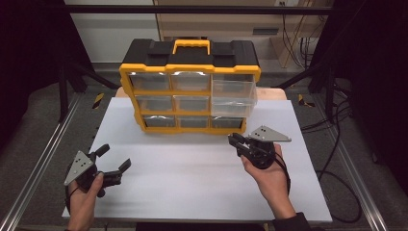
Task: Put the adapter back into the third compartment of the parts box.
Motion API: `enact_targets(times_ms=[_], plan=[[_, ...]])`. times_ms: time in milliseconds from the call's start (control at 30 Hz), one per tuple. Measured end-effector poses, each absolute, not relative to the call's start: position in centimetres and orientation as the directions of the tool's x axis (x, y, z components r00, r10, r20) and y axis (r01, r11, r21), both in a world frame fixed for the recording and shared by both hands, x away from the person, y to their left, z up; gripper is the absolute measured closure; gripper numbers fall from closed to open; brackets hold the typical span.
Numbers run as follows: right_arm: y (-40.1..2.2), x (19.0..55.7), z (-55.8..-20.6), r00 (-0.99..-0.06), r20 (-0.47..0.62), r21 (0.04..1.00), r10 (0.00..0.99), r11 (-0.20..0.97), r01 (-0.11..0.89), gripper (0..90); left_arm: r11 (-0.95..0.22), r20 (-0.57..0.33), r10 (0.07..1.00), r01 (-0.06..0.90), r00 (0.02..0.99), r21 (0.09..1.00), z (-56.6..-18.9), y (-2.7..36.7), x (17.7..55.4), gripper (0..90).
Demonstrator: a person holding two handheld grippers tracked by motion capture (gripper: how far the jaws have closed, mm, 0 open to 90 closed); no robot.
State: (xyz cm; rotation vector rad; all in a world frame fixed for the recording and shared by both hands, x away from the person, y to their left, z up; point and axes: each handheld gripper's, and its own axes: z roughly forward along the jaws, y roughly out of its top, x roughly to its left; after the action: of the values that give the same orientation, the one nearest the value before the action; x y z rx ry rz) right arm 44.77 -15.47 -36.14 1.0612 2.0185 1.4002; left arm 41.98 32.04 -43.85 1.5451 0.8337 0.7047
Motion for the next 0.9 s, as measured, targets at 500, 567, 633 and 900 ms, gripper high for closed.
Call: enact_targets(times_ms=[500, 567, 633, 900], plan=[[-15.4, 44.3, -34.3, -0.606, 0.045, 0.933, 0.794, 0.183, 0.309, 76.9, -0.054, -0.014, 0.832, 0.106, 0.554, 0.993, -43.7, 32.3, 41.8, 1.5], [-15.4, 44.2, -33.9, -0.609, 0.041, 0.934, 0.792, 0.186, 0.304, 77.0, -0.053, -0.015, 0.831, 0.105, 0.556, 0.993, -43.7, 32.2, 41.8, 1.5], [-15.3, 44.0, -33.6, -0.614, 0.041, 0.936, 0.788, 0.184, 0.299, 76.9, -0.055, -0.013, 0.829, 0.104, 0.559, 0.993, -43.7, 32.2, 41.8, 1.4], [-15.4, 43.4, -32.3, -0.627, 0.045, 0.942, 0.778, 0.176, 0.285, 76.9, -0.060, -0.010, 0.827, 0.105, 0.562, 0.993, -43.7, 32.1, 41.8, 1.4]])
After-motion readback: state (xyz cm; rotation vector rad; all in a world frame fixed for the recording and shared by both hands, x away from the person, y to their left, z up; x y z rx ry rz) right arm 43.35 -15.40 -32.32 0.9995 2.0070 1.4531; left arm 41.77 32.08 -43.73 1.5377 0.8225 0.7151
